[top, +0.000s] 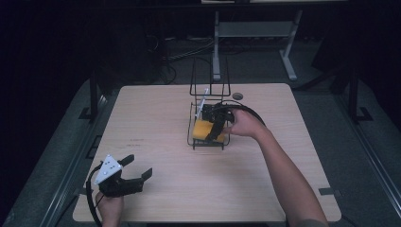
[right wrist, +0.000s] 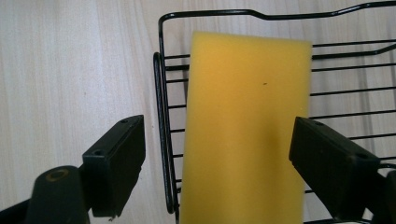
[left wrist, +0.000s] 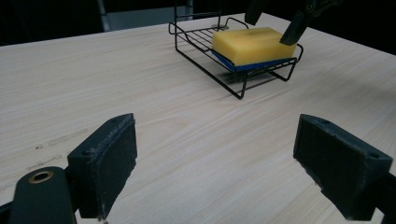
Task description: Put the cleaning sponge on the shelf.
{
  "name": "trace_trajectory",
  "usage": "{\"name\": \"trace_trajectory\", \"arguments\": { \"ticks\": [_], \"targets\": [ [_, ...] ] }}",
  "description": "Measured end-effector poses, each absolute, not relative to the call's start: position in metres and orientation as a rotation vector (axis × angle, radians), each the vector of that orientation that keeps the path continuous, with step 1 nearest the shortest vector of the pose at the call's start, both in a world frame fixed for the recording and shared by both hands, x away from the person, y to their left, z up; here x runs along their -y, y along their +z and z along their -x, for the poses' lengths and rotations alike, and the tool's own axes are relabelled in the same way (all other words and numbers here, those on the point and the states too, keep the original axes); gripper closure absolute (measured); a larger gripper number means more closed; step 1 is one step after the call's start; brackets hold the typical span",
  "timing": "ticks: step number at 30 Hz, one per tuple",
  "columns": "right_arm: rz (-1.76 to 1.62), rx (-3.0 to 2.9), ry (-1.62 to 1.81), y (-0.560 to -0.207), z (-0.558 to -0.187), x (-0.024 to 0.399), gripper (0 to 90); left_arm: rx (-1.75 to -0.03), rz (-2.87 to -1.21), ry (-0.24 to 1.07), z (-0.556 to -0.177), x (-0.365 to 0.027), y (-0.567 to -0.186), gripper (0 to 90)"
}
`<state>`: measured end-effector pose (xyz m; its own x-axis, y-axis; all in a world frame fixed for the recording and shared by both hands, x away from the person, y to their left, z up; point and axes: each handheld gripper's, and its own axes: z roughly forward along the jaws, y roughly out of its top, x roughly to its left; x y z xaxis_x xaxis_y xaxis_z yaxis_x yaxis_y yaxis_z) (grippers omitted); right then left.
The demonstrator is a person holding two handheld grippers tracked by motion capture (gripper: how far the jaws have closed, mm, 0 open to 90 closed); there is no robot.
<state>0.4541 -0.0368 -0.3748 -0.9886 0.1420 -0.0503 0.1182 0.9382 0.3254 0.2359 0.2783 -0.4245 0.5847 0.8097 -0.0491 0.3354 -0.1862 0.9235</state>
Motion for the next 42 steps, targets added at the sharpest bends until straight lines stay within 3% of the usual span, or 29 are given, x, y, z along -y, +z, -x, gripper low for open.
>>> {"name": "trace_trajectory", "arguments": {
  "ticks": [42],
  "targets": [
    [-0.154, -3.042, 0.444, -0.38, -0.414, 0.036, 18.4, -0.935, -1.78, 0.565, -0.236, -0.276, -0.424, 12.8]
  ]
}}
